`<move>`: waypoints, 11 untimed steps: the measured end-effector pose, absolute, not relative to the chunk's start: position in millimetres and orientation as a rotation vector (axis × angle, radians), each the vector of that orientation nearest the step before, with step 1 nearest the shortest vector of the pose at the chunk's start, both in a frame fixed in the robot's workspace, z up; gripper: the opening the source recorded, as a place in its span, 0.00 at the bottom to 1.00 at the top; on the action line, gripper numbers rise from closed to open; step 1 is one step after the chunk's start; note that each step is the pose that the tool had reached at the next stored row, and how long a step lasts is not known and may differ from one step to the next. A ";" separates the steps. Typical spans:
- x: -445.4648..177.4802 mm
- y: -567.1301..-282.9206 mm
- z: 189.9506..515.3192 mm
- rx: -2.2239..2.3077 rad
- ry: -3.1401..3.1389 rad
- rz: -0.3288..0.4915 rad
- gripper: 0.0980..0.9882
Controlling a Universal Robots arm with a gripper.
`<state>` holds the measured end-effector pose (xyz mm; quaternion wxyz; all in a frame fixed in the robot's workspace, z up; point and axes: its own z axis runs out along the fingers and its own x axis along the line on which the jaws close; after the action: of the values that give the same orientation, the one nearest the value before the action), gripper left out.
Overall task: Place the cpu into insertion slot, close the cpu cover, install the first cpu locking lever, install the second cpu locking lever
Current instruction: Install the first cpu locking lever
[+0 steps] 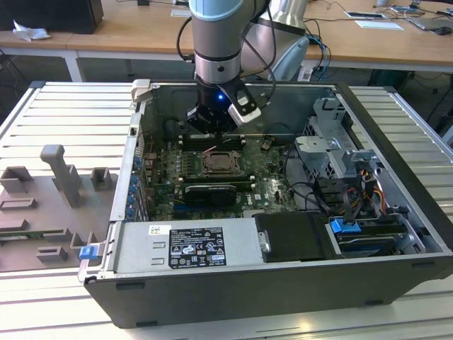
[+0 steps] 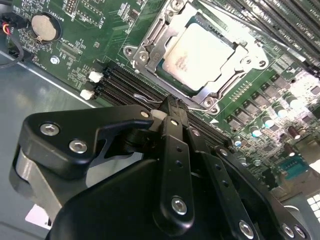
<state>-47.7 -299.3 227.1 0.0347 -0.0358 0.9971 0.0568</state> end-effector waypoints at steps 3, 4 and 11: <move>-46.7 -298.7 226.3 -0.109 3.065 0.181 0.01; -45.9 -297.8 225.5 -0.108 3.065 0.184 0.01; -45.4 -297.1 224.9 -0.108 3.065 0.185 0.01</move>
<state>-45.4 -297.1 224.9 0.0345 -0.0353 0.9970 0.0602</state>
